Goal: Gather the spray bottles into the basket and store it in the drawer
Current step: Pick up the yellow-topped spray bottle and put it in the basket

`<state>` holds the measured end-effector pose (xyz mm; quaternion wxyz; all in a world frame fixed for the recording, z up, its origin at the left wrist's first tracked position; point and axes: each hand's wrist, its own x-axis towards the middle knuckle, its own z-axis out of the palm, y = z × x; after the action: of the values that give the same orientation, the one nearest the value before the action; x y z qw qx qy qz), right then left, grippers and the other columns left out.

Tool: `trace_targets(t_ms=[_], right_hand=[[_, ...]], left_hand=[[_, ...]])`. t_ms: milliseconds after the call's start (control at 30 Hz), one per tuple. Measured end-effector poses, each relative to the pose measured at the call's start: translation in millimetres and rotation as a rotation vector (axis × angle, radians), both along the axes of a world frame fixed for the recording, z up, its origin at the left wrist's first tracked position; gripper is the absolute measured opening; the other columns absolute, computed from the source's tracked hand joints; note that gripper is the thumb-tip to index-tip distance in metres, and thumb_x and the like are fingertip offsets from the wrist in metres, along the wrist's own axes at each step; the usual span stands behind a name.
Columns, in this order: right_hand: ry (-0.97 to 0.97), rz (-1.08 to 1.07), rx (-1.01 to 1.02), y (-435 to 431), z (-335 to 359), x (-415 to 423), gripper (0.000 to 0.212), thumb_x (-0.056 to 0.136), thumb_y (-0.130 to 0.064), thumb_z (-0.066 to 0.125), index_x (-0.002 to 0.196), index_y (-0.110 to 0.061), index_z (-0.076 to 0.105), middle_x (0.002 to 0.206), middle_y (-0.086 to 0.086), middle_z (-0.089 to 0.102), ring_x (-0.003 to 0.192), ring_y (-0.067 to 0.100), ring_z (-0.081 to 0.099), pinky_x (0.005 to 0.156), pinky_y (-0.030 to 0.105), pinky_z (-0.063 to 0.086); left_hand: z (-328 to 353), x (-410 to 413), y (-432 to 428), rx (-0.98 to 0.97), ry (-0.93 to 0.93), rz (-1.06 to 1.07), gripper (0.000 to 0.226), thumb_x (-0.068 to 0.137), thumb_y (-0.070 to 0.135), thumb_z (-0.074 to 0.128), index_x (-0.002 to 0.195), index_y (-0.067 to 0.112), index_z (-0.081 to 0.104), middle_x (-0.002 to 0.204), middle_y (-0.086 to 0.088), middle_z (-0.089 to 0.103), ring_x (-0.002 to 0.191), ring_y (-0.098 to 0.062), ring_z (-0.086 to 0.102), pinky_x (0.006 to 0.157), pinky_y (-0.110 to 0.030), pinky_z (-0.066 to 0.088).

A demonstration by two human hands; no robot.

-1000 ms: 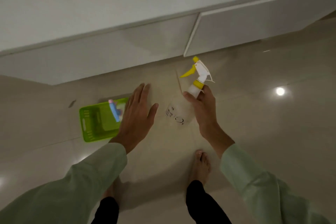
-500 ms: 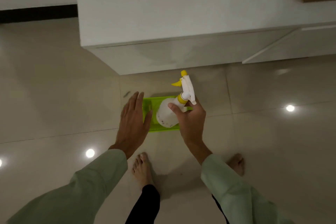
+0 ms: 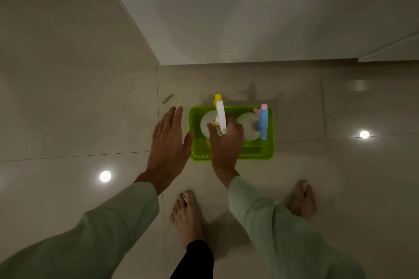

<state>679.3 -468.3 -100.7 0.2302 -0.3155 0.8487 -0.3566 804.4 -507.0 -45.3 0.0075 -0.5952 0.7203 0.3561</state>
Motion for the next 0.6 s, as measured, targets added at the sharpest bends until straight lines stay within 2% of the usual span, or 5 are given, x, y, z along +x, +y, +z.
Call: trace_targets(t_ms=[100,333,400,500,600], right_hand=[[-0.004,0.018,0.044,3.6,-20.5,4.7,0.03,0.079,-0.02,0.081,0.102,-0.006,0.067,0.09,0.007,0.066,0.09,0.027,0.054,0.071,0.025,0.031],[-0.02,0.074,0.145,14.9,-30.9,8.1,0.043,0.08,-0.023,0.079,0.118,-0.012,0.06,0.106,0.006,0.066,0.099,0.023,0.053,0.082,0.029,0.04],[-0.029,0.095,0.173,17.4,-25.5,7.2,0.054,0.078,-0.023,0.08,0.125,-0.014,0.054,0.113,0.005,0.064,0.105,0.021,0.051,0.087,0.035,0.045],[-0.059,0.125,0.159,24.5,-4.6,2.3,0.07,0.076,-0.027,0.079,0.136,-0.021,0.044,0.128,0.004,0.059,0.115,0.017,0.047,0.093,0.031,0.042],[-0.073,0.188,0.129,34.5,33.4,-6.4,0.073,0.081,-0.038,0.079,0.142,-0.02,0.044,0.137,0.003,0.056,0.124,0.021,0.05,0.097,0.034,0.045]], left_hand=[[-14.8,1.5,-0.6,0.0,-0.006,-0.002,0.065,0.1,0.031,0.046,0.155,0.013,0.018,0.163,-0.01,0.019,0.151,-0.025,0.018,0.123,-0.044,0.019],[-18.8,0.5,-0.1,0.015,-0.001,-0.002,0.066,0.1,0.032,0.046,0.156,0.014,0.015,0.164,-0.009,0.017,0.152,-0.025,0.016,0.123,-0.045,0.018],[-12.9,0.4,-0.5,0.012,-0.003,-0.003,0.066,0.1,0.032,0.046,0.156,0.014,0.015,0.164,-0.009,0.017,0.152,-0.025,0.015,0.123,-0.044,0.018],[4.0,-1.1,0.3,0.008,-0.001,-0.009,0.066,0.1,0.032,0.045,0.156,0.014,0.015,0.164,-0.01,0.016,0.152,-0.025,0.015,0.123,-0.045,0.018],[36.9,-4.7,3.0,-0.003,0.011,-0.013,0.065,0.1,0.034,0.044,0.156,0.014,0.016,0.164,-0.009,0.018,0.151,-0.025,0.017,0.123,-0.046,0.019]])
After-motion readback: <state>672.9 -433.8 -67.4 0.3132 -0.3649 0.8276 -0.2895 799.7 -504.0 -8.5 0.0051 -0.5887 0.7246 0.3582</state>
